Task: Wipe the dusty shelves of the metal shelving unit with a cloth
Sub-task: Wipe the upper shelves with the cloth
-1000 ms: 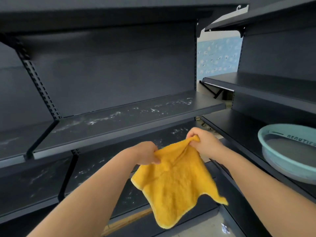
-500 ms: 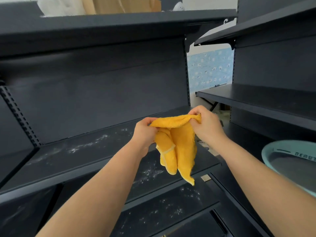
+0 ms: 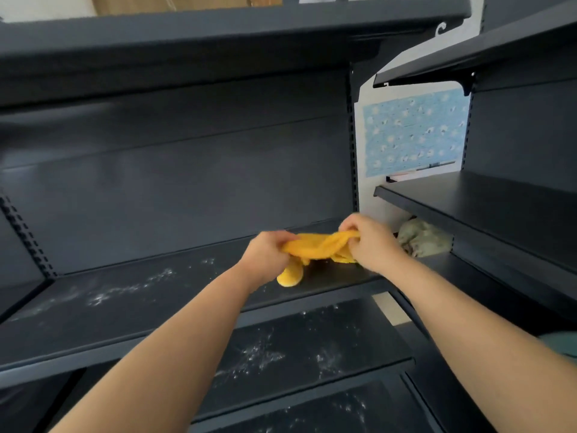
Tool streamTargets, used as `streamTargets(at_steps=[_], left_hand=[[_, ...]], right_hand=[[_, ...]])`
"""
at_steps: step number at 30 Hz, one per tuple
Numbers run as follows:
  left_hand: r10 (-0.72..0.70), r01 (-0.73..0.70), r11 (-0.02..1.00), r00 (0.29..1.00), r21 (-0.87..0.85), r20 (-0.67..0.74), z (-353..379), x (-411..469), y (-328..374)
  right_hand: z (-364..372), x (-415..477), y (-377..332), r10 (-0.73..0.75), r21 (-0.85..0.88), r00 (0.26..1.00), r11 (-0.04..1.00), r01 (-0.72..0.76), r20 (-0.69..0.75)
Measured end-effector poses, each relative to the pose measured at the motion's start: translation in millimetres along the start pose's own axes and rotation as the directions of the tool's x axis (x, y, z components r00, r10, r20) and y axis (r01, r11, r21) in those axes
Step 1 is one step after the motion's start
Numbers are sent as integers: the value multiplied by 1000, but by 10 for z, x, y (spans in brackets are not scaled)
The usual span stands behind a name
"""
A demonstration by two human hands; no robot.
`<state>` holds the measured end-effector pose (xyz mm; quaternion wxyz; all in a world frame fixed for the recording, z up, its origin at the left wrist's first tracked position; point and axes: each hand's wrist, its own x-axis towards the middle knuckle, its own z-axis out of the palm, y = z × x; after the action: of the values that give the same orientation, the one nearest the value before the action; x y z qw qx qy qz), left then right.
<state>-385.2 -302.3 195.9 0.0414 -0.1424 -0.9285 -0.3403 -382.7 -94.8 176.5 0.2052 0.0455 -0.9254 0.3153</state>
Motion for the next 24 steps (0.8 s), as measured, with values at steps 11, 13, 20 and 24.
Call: streamTargets(at_steps=[11,13,20,24], left_hand=[[-228,248,894,969,374,-99,243,99,-309],[-275,268,823,959,501,-63,225,100,-431],[-286,299,797,952,524,-108,39,152,-760],[-305,318,805,946,502,-110,-9,312,-941]], right_hand=[[424,-33,230,-83,-149,970,982,119,231],[560,19,242,-31,-275,940,953,131,340],[982,190,64,77,-372,850,917,145,522],[1211,290,-173,37,-348,814,915,206,579]])
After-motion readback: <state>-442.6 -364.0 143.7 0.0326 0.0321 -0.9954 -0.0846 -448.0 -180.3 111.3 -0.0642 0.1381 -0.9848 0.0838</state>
